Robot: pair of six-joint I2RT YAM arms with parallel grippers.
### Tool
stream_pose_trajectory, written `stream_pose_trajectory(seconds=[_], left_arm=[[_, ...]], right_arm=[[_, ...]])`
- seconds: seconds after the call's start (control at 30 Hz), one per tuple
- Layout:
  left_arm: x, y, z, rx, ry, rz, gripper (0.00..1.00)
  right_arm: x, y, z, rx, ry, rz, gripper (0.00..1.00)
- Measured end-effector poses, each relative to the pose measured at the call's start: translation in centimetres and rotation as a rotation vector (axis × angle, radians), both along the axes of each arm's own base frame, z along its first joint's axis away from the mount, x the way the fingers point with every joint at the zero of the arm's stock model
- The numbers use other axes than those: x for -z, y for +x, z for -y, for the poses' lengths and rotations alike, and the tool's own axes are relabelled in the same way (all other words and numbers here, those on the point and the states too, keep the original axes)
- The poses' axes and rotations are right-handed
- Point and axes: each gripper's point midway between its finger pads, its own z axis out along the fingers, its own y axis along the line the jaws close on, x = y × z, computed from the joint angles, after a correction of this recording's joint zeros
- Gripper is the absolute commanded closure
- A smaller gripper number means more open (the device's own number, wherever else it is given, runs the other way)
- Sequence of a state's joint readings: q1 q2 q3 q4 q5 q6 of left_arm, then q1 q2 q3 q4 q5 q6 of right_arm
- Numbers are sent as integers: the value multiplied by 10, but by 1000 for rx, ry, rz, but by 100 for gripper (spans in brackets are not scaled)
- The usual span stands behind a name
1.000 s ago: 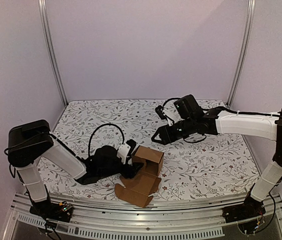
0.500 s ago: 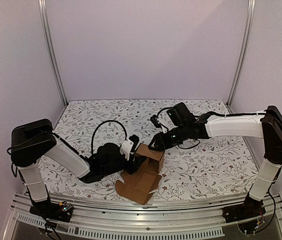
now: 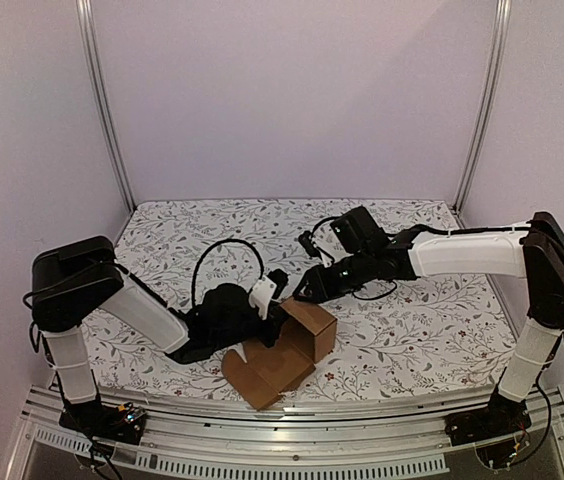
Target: Fold the paper box
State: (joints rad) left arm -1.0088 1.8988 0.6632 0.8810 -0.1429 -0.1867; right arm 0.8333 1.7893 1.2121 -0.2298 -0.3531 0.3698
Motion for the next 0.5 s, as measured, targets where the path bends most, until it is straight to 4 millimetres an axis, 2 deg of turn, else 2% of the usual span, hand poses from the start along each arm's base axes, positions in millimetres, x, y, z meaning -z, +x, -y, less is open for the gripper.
stream_pose_trajectory(seconds=[0.2,0.37,0.5], left_arm=[[-1,-1,4,14,7,5,100],[-1,0,7,24,36,35,100],[1,3,9,32,60,73,100]], right_arm=[[0,1,-1,26,7,-10,66],[9,2,3,62,2,-23,62],[12,2,6,90,5,-22,63]])
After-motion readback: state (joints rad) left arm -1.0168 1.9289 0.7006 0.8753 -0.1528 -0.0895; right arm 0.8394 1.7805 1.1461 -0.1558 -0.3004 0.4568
